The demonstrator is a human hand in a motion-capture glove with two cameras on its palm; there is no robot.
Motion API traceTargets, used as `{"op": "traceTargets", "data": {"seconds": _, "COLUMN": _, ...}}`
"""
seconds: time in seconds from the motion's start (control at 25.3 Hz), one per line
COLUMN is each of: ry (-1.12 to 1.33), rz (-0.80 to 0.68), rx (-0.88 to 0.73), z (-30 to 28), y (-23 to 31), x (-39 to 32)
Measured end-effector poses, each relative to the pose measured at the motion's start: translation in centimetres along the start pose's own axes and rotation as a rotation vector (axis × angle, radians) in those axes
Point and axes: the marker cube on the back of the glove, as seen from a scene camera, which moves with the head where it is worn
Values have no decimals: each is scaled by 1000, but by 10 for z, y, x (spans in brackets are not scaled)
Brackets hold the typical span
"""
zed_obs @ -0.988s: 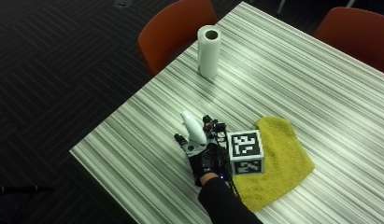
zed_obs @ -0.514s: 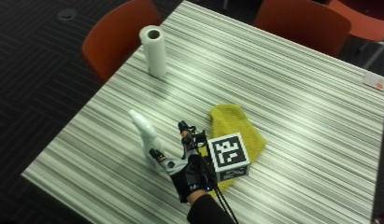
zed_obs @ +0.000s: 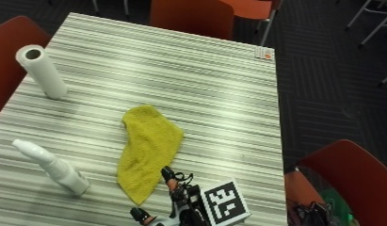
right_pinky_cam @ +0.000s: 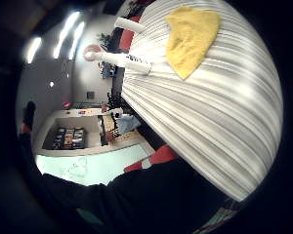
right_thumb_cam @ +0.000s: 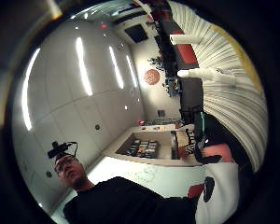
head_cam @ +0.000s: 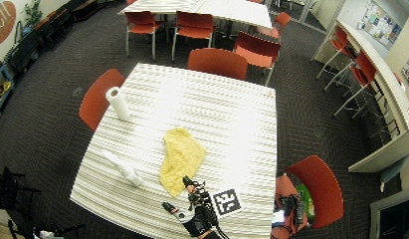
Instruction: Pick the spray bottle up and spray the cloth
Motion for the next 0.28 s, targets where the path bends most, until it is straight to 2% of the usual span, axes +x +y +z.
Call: {"op": "traceTargets", "data": {"seconds": 0.28, "ry": 9, "rz": -13, "rx": -9, "z": 0, "y": -2, "x": -1}}
